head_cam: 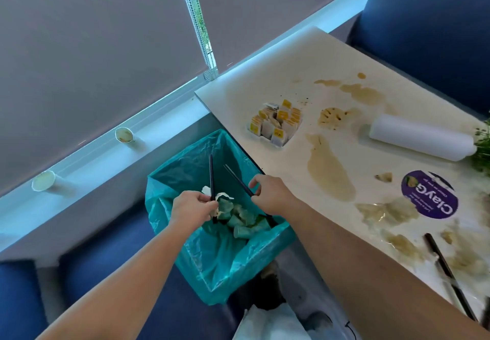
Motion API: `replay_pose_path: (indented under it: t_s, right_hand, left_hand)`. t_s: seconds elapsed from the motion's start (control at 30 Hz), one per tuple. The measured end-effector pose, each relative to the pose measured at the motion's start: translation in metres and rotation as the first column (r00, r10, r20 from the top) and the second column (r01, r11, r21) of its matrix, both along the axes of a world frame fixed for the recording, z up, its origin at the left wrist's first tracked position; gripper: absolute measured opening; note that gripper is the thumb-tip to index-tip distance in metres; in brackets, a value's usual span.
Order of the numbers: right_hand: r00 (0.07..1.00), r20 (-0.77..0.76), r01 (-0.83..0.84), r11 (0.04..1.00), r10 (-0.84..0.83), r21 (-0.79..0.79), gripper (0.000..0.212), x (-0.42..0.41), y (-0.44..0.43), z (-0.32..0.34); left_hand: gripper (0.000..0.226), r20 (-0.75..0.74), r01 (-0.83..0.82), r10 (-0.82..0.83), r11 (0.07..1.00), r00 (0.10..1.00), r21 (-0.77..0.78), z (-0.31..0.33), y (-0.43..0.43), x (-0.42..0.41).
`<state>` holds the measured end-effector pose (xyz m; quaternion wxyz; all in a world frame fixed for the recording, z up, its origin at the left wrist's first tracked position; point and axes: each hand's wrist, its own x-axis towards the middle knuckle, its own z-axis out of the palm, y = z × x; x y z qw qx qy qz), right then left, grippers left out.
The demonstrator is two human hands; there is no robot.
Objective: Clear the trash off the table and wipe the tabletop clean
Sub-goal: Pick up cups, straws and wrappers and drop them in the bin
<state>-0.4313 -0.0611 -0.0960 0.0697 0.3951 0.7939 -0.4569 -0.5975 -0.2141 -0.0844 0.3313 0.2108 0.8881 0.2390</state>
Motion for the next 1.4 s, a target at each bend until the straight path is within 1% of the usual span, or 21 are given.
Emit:
replay_pose_path:
  t_s: [0.07, 0.17, 0.3, 0.37, 0.43, 0.63, 0.73, 0.93, 1.03, 1.13, 1.23, 1.3, 1.4]
  right_hand:
    - [1.000, 0.004, 0.001, 1.000, -0.001, 0.002, 0.028, -0.011, -0.002, -0.006]
    - [1.000, 0.008, 0.004, 1.000, -0.004, 0.026, 0.037, -0.021, -0.003, -0.011]
    - [0.998, -0.032, 0.057, 0.997, -0.055, 0.059, 0.037, -0.024, 0.008, -0.005]
    - [0.993, -0.063, 0.108, 0.990, -0.102, 0.094, 0.034, -0.020, 0.017, 0.003]
    - [0.978, -0.097, 0.194, 0.974, -0.183, 0.118, 0.030, -0.012, 0.027, 0.012]
    - [0.913, -0.161, 0.403, 0.891, -0.375, 0.210, 0.028, 0.031, 0.052, 0.034]
    - [0.862, -0.172, 0.506, 0.829, -0.476, 0.241, 0.027, 0.072, 0.062, 0.044]
    - [0.793, -0.153, 0.607, 0.744, -0.589, 0.281, 0.027, 0.159, 0.070, 0.049]
    - [0.788, -0.087, 0.600, 0.729, -0.609, 0.328, 0.030, 0.202, 0.073, 0.046]
    - [0.780, 0.002, 0.585, 0.731, -0.626, 0.351, 0.037, 0.245, 0.077, 0.039]
    - [0.788, 0.131, 0.523, 0.766, -0.602, 0.373, 0.050, 0.276, 0.078, 0.029]
    - [0.803, 0.161, 0.491, 0.789, -0.574, 0.369, 0.057, 0.289, 0.076, 0.021]
    - [0.839, 0.182, 0.428, 0.828, -0.513, 0.362, 0.060, 0.299, 0.071, 0.010]
  left_hand:
    - [0.010, 0.007, -0.002, 0.002, 1.000, 1.000, -0.013, -0.006, 0.001, -0.010]
    - [0.028, -0.040, 0.034, -0.036, 0.998, 0.999, -0.045, -0.015, 0.004, -0.021]
    - [0.039, -0.105, 0.093, -0.094, 0.996, 0.990, -0.013, -0.015, 0.012, -0.027]
    - [0.037, -0.118, 0.126, -0.123, 0.992, 0.985, 0.013, -0.010, 0.020, -0.026]
    - [0.034, -0.125, 0.156, -0.149, 0.987, 0.981, 0.048, -0.004, 0.032, -0.022]
    - [0.026, -0.157, 0.275, -0.253, 0.951, 0.955, 0.144, 0.016, 0.080, 0.011]
    - [0.023, -0.157, 0.370, -0.344, 0.912, 0.926, 0.177, 0.022, 0.108, 0.047]
    - [0.020, -0.161, 0.522, -0.497, 0.824, 0.853, 0.221, 0.023, 0.145, 0.125]
    - [0.020, -0.153, 0.616, -0.597, 0.764, 0.788, 0.193, 0.021, 0.159, 0.164]
    - [0.024, -0.143, 0.681, -0.666, 0.711, 0.732, 0.177, 0.019, 0.172, 0.202]
    - [0.026, -0.131, 0.731, -0.719, 0.667, 0.682, 0.147, 0.013, 0.181, 0.230]
    - [0.028, -0.132, 0.769, -0.757, 0.631, 0.639, 0.103, 0.007, 0.184, 0.245]
    - [0.034, -0.174, 0.835, -0.822, 0.550, 0.543, 0.007, -0.001, 0.188, 0.263]
